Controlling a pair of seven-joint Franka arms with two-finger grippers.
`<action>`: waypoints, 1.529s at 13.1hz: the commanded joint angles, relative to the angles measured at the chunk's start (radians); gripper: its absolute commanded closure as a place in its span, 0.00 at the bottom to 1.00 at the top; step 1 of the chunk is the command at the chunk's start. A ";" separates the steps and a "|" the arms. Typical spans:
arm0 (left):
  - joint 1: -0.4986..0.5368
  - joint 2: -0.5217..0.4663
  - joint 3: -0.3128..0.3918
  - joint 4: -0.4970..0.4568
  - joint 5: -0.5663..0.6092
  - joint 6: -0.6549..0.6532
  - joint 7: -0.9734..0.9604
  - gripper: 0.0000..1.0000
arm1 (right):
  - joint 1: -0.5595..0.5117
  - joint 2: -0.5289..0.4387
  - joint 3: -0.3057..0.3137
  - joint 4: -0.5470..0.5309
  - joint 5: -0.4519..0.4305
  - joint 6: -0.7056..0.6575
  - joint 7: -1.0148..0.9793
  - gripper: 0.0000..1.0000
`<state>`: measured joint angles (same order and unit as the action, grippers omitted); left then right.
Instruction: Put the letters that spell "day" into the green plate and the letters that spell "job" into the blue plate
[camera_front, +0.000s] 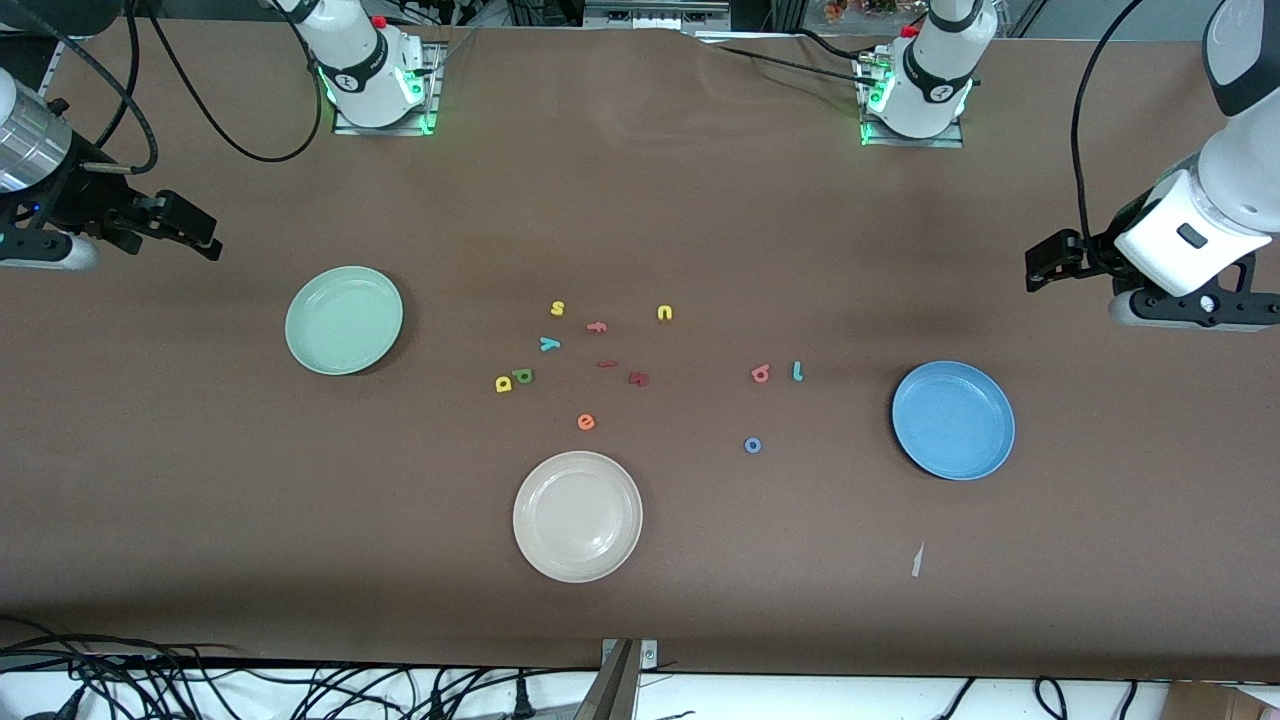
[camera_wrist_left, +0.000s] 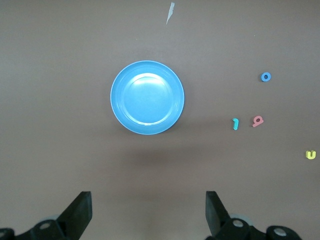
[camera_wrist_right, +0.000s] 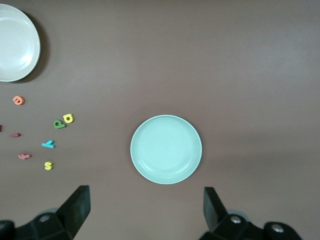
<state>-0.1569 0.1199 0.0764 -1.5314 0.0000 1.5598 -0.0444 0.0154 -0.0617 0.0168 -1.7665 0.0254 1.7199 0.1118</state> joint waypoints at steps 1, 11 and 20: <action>0.011 -0.024 0.005 -0.014 0.012 -0.032 0.032 0.00 | -0.006 -0.015 0.006 -0.004 -0.002 0.004 0.005 0.00; 0.039 -0.071 -0.003 -0.075 -0.014 -0.023 0.031 0.00 | -0.006 -0.010 0.005 -0.002 0.001 0.000 0.005 0.00; 0.023 -0.060 -0.003 -0.064 -0.014 -0.024 0.018 0.00 | -0.005 -0.015 0.008 0.007 -0.001 -0.020 0.005 0.00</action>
<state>-0.1273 0.0696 0.0708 -1.5931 -0.0024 1.5392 -0.0317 0.0154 -0.0653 0.0169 -1.7644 0.0254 1.7159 0.1118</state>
